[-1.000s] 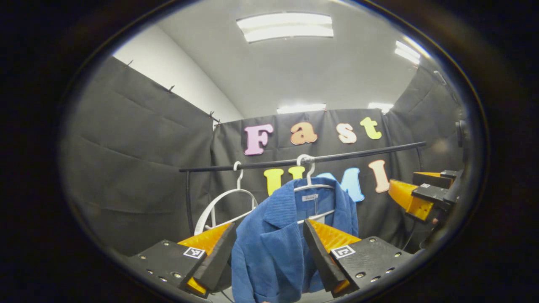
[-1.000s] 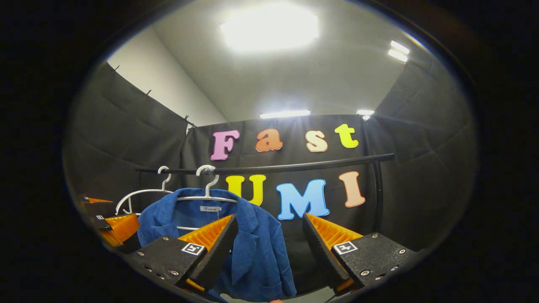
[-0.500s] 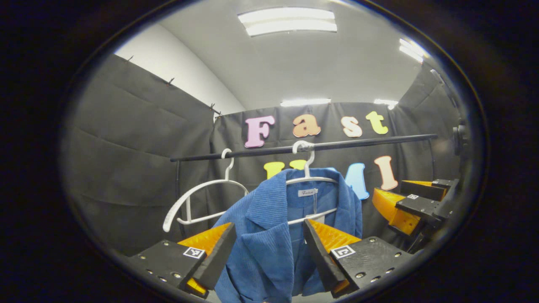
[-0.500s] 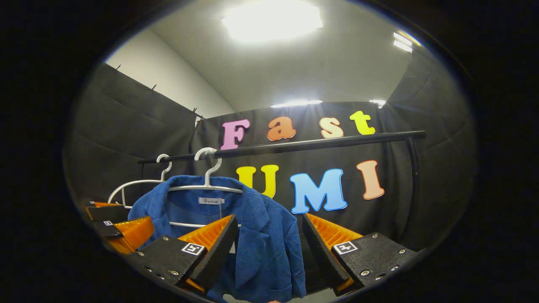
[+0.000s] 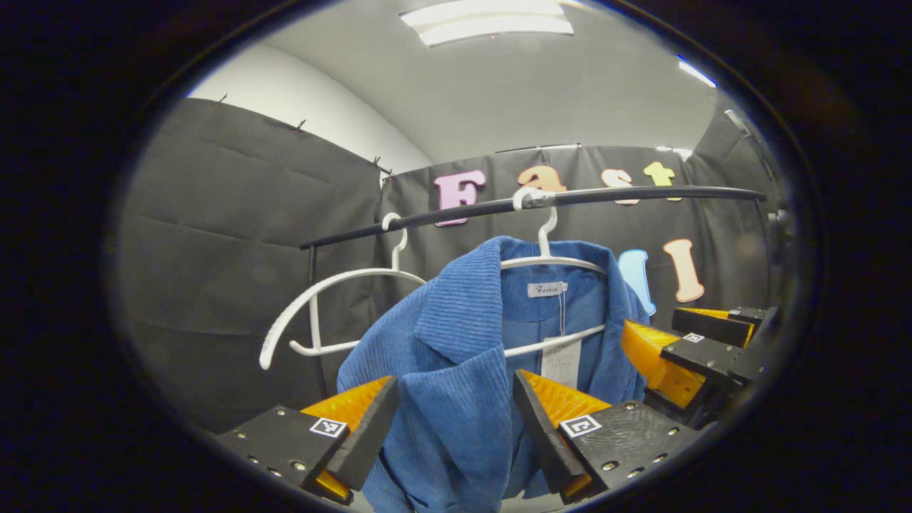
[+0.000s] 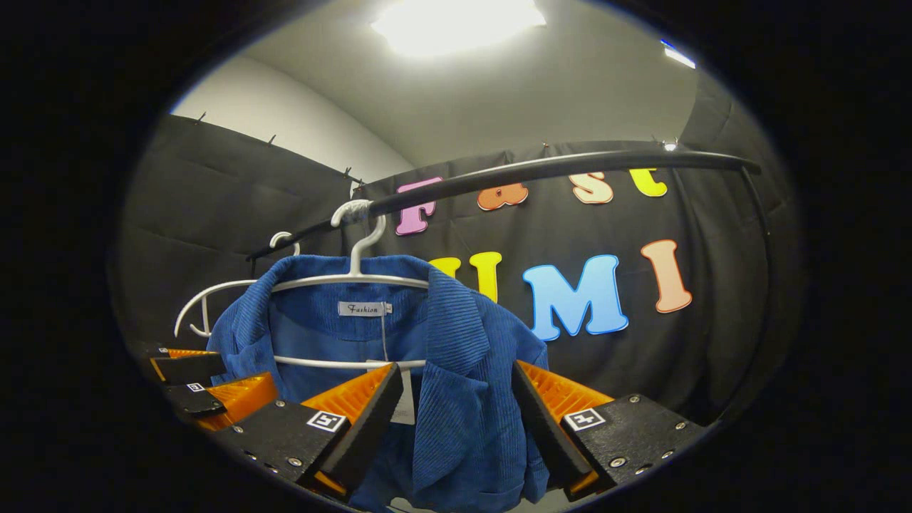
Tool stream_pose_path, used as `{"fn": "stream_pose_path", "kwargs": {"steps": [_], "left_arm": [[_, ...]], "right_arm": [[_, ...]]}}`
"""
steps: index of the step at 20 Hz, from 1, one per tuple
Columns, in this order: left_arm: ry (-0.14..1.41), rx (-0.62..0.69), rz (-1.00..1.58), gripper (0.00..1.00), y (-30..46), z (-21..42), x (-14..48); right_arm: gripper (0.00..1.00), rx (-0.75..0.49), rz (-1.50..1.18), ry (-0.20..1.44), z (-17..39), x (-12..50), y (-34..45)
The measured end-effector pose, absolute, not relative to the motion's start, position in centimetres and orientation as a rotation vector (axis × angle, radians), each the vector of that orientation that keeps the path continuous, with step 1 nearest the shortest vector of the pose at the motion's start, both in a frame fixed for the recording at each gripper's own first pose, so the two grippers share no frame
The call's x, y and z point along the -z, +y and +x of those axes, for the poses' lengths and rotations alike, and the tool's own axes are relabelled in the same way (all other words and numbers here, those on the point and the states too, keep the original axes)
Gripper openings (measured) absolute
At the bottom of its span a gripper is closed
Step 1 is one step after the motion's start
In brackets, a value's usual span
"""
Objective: Grasp the clothes on the hanger with both hands and then place them into the laundry hamper below.
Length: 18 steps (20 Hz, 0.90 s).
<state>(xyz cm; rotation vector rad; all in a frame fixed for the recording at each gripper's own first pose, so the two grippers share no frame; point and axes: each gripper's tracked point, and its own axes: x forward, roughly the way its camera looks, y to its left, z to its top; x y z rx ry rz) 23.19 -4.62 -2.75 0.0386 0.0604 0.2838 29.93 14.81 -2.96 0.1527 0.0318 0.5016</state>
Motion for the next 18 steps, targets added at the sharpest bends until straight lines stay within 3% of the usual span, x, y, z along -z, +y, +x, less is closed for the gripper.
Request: {"fn": "stream_pose_path", "kwargs": {"steps": [7,12,14,16,17,18], "left_arm": [[0.098,-0.336,0.072,0.9,-3.6,24.5,4.6],[0.102,-0.35,0.102,0.74,-3.2,24.5,4.8],[0.096,-0.366,0.106,0.7,-2.7,24.0,4.7],[0.1,-0.33,0.086,0.27,-3.1,24.4,5.0],[0.105,-0.313,0.084,0.31,-3.2,24.5,5.0],[0.104,-0.292,0.085,0.14,-3.5,24.9,5.1]], "right_arm": [[0.91,-0.514,0.162,0.111,32.0,6.7,16.6],[0.83,-0.524,0.152,0.147,32.7,8.4,17.9],[0.72,-0.519,0.139,0.147,32.9,8.6,18.1],[0.51,-0.519,0.128,0.149,33.1,8.8,18.2],[0.3,-0.501,0.122,0.138,33.4,8.8,17.9],[0.17,-0.487,0.125,0.124,33.7,8.4,17.4]]}}
